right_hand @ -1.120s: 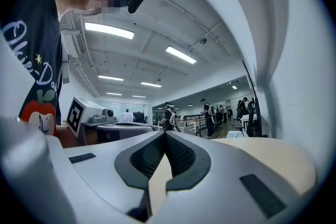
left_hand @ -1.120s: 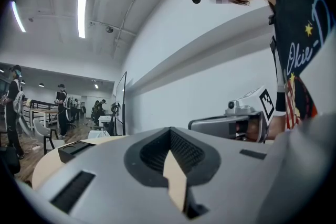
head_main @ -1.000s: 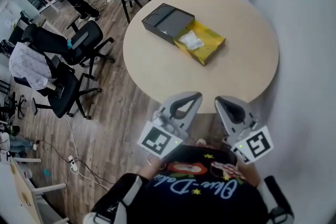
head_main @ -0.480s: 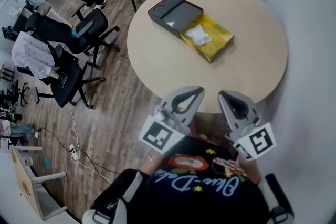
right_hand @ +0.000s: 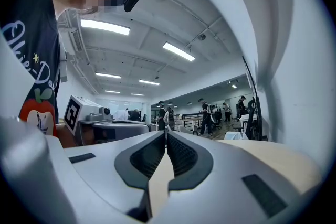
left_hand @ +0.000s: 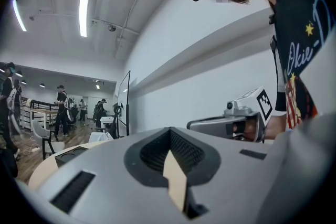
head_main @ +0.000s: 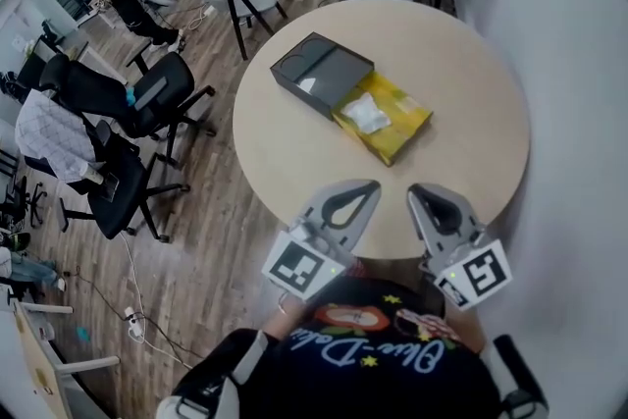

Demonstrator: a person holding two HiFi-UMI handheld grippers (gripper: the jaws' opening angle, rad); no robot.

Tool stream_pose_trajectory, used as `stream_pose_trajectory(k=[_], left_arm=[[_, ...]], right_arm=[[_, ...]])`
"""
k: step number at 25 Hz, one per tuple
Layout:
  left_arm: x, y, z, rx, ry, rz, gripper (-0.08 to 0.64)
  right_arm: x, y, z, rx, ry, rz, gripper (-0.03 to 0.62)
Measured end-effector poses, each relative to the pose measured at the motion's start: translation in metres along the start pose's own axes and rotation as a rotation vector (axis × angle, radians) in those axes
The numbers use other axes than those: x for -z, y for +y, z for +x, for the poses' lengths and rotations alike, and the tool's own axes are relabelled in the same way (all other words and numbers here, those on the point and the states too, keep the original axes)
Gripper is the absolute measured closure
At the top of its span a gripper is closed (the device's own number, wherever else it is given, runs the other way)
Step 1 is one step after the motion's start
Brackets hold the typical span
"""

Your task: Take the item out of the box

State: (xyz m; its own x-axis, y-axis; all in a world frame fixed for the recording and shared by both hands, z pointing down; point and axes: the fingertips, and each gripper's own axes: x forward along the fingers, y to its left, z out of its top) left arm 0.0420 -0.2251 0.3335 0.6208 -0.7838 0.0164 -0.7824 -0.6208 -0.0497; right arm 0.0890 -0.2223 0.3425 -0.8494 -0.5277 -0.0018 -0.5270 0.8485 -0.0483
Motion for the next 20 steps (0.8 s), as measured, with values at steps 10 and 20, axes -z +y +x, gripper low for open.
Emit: stream_pose_trajectory(k=[10, 20], left_arm=[[0.0, 0.048, 0.022, 0.051, -0.024, -0.003, 0.566], [0.015, 0.093, 0.031, 0.085, -0.019, -0.04, 0.566]], right_arm=[[0.0, -0.02, 0.045, 0.03, 0.035, -0.047, 0.595], [0.012, -0.04, 0.086, 0.116, 0.102, -0.045, 0.595]])
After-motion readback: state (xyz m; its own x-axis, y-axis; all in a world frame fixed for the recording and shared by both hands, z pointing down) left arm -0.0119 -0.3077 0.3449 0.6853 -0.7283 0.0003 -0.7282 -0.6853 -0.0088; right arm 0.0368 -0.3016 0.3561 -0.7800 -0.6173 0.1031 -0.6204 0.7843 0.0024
